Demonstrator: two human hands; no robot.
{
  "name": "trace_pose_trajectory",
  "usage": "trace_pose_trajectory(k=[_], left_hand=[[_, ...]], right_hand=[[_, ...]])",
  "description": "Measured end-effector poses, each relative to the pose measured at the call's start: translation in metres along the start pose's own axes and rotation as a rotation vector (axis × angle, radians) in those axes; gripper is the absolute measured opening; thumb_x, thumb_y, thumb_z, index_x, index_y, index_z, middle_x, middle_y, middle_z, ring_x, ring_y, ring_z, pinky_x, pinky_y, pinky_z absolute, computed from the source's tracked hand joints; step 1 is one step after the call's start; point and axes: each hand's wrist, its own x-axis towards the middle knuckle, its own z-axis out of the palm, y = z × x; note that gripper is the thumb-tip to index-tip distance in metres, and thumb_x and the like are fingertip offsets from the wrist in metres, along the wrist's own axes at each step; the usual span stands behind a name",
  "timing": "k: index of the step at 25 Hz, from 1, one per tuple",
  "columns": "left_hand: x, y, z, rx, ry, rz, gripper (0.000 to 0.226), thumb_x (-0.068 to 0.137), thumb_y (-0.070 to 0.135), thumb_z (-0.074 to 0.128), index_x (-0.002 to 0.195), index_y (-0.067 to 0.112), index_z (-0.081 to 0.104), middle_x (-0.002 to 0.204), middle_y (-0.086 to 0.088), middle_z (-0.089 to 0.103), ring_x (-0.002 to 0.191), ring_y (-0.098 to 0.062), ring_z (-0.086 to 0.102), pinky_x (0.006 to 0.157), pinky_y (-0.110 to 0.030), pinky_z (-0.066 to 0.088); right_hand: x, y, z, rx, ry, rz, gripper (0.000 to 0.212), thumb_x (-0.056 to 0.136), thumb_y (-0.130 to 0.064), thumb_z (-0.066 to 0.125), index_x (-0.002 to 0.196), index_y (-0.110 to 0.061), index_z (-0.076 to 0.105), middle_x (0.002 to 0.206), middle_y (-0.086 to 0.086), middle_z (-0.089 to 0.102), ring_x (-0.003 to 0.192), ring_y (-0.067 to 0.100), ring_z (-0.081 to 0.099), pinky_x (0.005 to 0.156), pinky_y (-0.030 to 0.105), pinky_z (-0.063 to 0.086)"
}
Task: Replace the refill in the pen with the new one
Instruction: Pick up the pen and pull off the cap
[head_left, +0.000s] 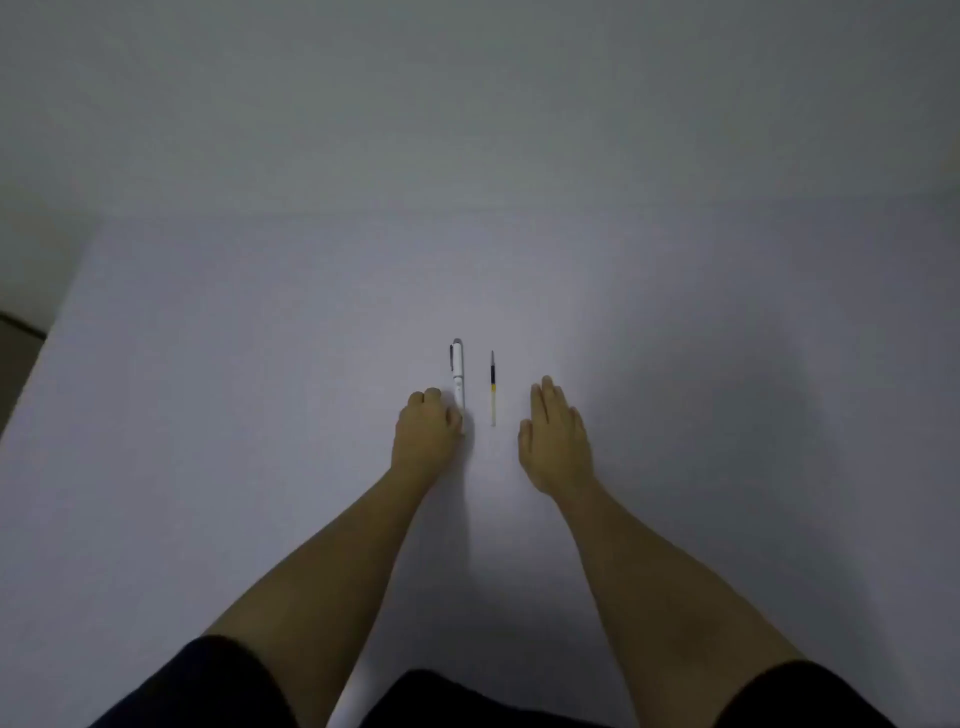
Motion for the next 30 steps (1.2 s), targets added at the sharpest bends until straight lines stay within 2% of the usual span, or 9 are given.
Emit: trace_pose_trajectory(k=[5,9,14,16,19,21,24,26,30], left_hand=[[0.023,0.017,0.011,0.010,0.101,-0.024,0.031,0.096,0.023,0.043,0.106,-0.005,0.053,0.104,-0.025,0.058,0.088,-0.038,0.058,0.076,-0.044,0.050],[0.036,0.023,0.020,0.024,0.115,-0.065,0.026,0.096,0.017,0.041,0.109,-0.004,0.050,0.105,-0.025,0.058,0.089,-0.038,0.059,0.071,-0.040,0.047],[0.033,0.024,0.012,-0.040,0.148,-0.111,0.022,0.097,0.014,0.039,0.103,-0.003,0.050,0.096,-0.025,0.061,0.081,-0.036,0.059,0.065,-0.038,0.043],[0.025,0.018,0.000,-0.130,0.137,-0.046,0.015,0.097,0.015,0.040,0.094,0.002,0.046,0.082,-0.022,0.060,0.067,-0.032,0.054,0.057,-0.037,0.040],[0.004,0.009,-0.020,-0.239,0.023,0.138,0.017,0.097,0.023,0.043,0.089,0.008,0.040,0.070,-0.007,0.055,0.057,-0.021,0.048,0.051,-0.036,0.038],[-0.009,0.007,-0.031,-0.250,-0.016,0.247,0.016,0.096,0.028,0.045,0.094,0.012,0.045,0.066,0.004,0.050,0.053,-0.011,0.044,0.049,-0.026,0.035],[-0.021,0.010,-0.040,-0.181,0.031,0.421,0.021,0.096,0.026,0.047,0.107,0.013,0.059,0.067,0.008,0.050,0.056,-0.007,0.044,0.053,-0.022,0.033],[-0.026,0.011,-0.042,-0.138,0.102,0.497,0.026,0.096,0.025,0.048,0.112,0.013,0.063,0.068,0.003,0.054,0.058,-0.013,0.047,0.056,-0.026,0.037],[-0.031,0.011,-0.045,-0.088,0.227,0.488,0.029,0.092,0.033,0.049,0.112,0.021,0.067,0.062,-0.003,0.060,0.055,-0.014,0.048,0.050,-0.029,0.039]], right_hand=[[-0.002,0.006,0.018,0.020,0.157,0.011,0.053,0.095,-0.022,0.037,0.144,-0.004,0.025,0.154,0.014,0.026,0.143,0.029,0.024,0.116,0.045,0.019],[-0.001,0.006,0.018,-0.012,0.239,0.007,0.053,0.092,-0.026,0.033,0.140,-0.003,0.037,0.147,0.015,0.041,0.136,0.030,0.039,0.110,0.048,0.031],[0.000,0.004,0.012,0.037,0.163,-0.010,0.052,0.095,-0.021,0.041,0.144,-0.005,0.029,0.154,0.013,0.028,0.143,0.027,0.026,0.116,0.044,0.021],[0.002,0.003,0.000,0.227,0.125,0.011,0.049,0.097,-0.021,0.040,0.143,-0.007,0.031,0.154,0.012,0.030,0.143,0.025,0.026,0.116,0.034,0.018],[0.008,-0.011,-0.033,0.762,0.195,0.228,0.035,0.095,-0.026,0.048,0.127,-0.012,0.054,0.130,0.008,0.059,0.115,0.016,0.056,0.095,0.015,0.038],[0.005,-0.027,-0.054,0.954,0.180,0.219,0.028,0.092,-0.033,0.053,0.117,-0.023,0.062,0.115,-0.004,0.068,0.102,0.011,0.065,0.086,0.015,0.046],[-0.002,-0.045,-0.071,1.123,0.171,0.114,0.017,0.090,-0.026,0.059,0.092,-0.040,0.068,0.088,-0.022,0.073,0.088,0.002,0.068,0.078,0.011,0.051],[-0.008,-0.048,-0.075,1.200,0.192,0.121,0.021,0.089,-0.021,0.061,0.082,-0.039,0.070,0.079,-0.021,0.074,0.083,0.001,0.068,0.074,0.013,0.051],[-0.016,-0.051,-0.075,1.292,0.175,0.142,0.013,0.088,-0.022,0.062,0.085,-0.030,0.071,0.082,-0.011,0.074,0.086,0.004,0.069,0.078,0.018,0.053]])
